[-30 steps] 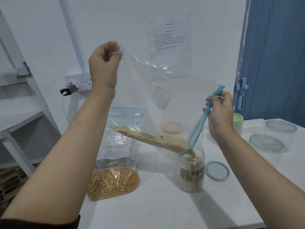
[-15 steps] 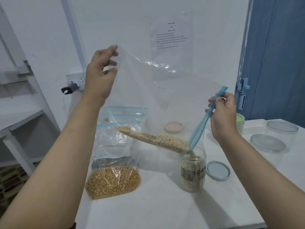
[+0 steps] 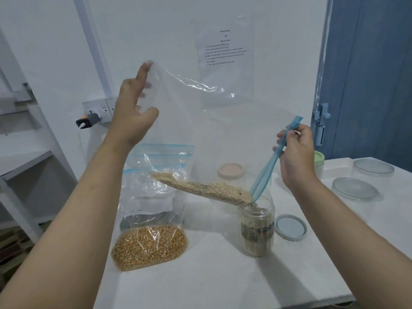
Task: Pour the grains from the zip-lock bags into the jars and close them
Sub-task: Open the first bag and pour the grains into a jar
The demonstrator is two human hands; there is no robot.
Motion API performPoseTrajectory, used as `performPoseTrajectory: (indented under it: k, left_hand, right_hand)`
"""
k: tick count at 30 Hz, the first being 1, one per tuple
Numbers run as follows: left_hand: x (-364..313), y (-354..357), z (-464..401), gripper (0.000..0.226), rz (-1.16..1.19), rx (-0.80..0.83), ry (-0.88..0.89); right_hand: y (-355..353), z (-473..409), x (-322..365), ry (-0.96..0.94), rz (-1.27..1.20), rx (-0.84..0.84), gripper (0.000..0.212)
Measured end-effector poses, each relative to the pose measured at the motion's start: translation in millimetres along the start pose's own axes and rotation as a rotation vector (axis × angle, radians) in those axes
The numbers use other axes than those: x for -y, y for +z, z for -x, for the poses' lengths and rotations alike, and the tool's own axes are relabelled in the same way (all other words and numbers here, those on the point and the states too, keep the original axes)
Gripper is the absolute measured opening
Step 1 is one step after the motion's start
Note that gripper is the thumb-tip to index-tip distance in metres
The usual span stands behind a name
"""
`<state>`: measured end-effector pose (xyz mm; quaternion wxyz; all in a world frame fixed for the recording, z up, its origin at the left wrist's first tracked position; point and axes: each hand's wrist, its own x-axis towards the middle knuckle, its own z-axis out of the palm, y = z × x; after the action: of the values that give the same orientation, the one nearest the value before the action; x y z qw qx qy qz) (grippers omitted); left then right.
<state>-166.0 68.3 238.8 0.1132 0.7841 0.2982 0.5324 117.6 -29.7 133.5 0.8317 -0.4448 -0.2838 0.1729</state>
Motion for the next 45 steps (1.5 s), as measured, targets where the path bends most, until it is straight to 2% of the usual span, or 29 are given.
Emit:
performPoseTrajectory:
  k: [9,29,45]
  left_hand:
    - [13.9,-4.3,-2.5,0.096,-0.072,0.132,0.072]
    - [8.0,13.3,-5.3,0.081,0.01,-0.039,0.157]
    - [0.4,17.6,-24.9,0.076,0.011,-0.041,0.233]
  right_hand:
    - [-1.8,0.6,-1.0,0.001,-0.001,-0.009,0.019]
    - [-6.4,-1.2,-2.3,-0.002,-0.016,-0.02,0.022]
    - [-7.8,-7.5,-0.7,-0.005,-0.041,-0.034,0.021]
